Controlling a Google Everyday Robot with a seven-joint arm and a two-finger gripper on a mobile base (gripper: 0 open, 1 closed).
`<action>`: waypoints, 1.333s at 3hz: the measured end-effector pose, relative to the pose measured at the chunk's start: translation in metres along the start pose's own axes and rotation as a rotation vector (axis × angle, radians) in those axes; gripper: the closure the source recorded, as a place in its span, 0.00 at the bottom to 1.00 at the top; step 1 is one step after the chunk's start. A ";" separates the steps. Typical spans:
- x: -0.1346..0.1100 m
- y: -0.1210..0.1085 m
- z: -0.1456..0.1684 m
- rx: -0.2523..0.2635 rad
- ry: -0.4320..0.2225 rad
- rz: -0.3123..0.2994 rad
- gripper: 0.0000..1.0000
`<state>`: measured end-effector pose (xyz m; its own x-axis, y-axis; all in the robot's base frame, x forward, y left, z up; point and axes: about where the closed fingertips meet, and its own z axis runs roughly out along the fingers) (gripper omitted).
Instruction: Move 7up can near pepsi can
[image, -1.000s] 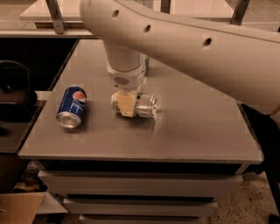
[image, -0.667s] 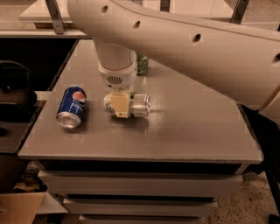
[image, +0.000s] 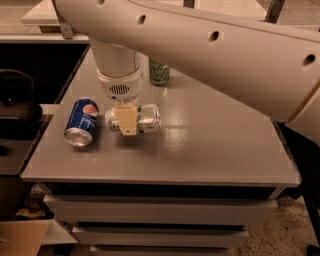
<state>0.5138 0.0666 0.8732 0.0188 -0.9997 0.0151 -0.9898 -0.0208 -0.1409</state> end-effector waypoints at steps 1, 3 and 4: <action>-0.011 0.000 0.000 -0.010 -0.009 -0.040 1.00; -0.023 -0.010 0.003 -0.028 -0.044 -0.050 0.82; -0.022 -0.015 0.005 -0.031 -0.050 -0.042 0.59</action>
Offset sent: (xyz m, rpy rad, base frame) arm 0.0078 0.0223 -0.0023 0.0162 0.0602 0.0748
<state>0.5294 0.0887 0.8701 0.0669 -0.9973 -0.0292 -0.9919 -0.0633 -0.1105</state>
